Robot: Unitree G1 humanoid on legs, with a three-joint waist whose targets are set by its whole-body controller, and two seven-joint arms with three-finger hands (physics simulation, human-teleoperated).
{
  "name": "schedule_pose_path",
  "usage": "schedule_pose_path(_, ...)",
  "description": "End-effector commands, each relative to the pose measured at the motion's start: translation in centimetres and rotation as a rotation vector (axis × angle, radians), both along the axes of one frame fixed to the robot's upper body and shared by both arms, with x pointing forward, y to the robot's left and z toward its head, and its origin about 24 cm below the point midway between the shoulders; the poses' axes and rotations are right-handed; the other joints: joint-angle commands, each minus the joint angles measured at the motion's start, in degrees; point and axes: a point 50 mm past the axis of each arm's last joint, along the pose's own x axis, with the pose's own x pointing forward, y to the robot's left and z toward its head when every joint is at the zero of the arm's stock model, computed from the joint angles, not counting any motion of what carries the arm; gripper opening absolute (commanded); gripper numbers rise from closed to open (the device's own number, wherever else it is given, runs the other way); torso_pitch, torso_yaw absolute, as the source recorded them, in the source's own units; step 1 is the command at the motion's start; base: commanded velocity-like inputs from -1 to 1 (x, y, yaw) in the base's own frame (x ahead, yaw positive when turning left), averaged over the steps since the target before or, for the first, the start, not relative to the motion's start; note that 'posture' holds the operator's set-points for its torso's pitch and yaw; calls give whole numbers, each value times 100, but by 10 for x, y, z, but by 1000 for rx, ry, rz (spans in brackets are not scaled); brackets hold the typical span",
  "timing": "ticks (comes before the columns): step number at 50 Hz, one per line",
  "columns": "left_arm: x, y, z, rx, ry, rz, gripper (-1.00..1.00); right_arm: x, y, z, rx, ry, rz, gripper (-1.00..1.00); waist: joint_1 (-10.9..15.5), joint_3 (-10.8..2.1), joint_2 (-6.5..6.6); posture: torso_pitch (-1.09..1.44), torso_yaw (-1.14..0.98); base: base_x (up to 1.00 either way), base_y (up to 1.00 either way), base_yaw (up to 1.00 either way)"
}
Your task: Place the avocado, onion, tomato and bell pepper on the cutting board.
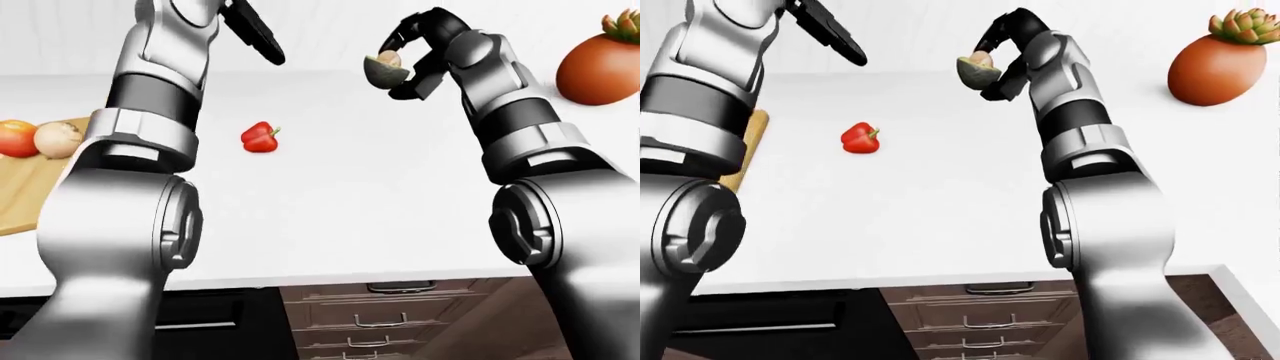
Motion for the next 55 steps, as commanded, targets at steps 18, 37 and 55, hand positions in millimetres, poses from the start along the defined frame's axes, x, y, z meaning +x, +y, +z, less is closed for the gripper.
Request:
schedule_pose_path(18, -2, 0, -3, 200, 195, -61, 100, -5, 2, 30, -28, -98, 14, -100, 4, -213, -15, 0, 0, 0, 0, 0)
schedule_pose_path(37, 13, 10, -67, 307, 362, -12, 100, -3, 2, 19, -33, -77, 14, -100, 0, -265, -11, 0, 0, 0, 0, 0)
schedule_pose_path(55, 21, 11, -112, 295, 399, 71, 100, -3, 0, 18, -47, -70, 7, -100, -5, -329, -7, 0, 0, 0, 0, 0)
